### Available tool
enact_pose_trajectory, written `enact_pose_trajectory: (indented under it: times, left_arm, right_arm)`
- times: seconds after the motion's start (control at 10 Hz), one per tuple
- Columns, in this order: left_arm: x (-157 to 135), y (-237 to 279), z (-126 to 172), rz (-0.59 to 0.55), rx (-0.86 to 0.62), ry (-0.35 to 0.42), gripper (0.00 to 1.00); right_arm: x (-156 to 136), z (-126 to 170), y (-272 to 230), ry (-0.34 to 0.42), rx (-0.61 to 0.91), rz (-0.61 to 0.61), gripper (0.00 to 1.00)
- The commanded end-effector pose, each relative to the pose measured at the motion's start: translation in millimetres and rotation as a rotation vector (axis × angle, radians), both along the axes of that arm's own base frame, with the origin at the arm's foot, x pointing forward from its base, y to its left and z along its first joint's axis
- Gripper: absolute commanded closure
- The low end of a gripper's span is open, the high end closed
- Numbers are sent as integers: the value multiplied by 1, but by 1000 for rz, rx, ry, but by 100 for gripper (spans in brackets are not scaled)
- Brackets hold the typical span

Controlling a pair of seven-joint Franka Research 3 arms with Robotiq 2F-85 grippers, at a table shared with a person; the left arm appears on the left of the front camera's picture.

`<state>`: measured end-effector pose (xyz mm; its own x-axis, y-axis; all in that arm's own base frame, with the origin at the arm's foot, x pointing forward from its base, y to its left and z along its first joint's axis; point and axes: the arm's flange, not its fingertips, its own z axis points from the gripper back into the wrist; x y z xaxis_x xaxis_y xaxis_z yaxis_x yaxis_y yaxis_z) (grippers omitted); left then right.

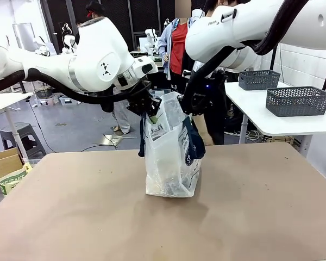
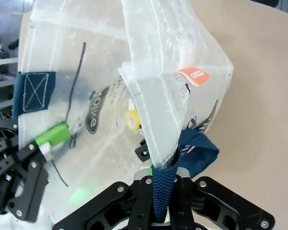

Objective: Transfer purchased items from the store into the shopping bag.
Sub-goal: Move the Reusable shopping bag to the right side of the table.

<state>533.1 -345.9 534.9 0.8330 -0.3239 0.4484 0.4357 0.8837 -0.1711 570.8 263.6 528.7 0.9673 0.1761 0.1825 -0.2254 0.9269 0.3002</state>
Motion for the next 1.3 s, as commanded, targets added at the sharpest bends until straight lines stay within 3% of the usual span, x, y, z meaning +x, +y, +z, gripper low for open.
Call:
enact_pose_trajectory:
  times: [0.0, 0.5, 0.6, 0.7, 1.0, 1.2]
  left_arm:
    - [5, -12, -1, -8, -77, 23, 100]
    - [-5, -28, 2, -22, -135, 81, 100]
    - [-2, -30, -4, -6, -106, 64, 100]
    - [-2, -30, -4, -6, -106, 64, 100]
    - [-2, -32, -8, -7, -105, 73, 100]
    - [0, -36, -8, -14, -76, 53, 100]
  right_arm:
    - [13, 7, 8, 18, 19, -37, 100]
    - [48, 20, 19, 74, 25, -56, 100]
    - [50, 19, 20, 91, 21, -25, 100]
    - [34, 8, 9, 56, 24, -44, 100]
    - [40, 7, 11, 77, 22, -35, 100]
    - [44, 1, 20, 79, 59, -98, 100]
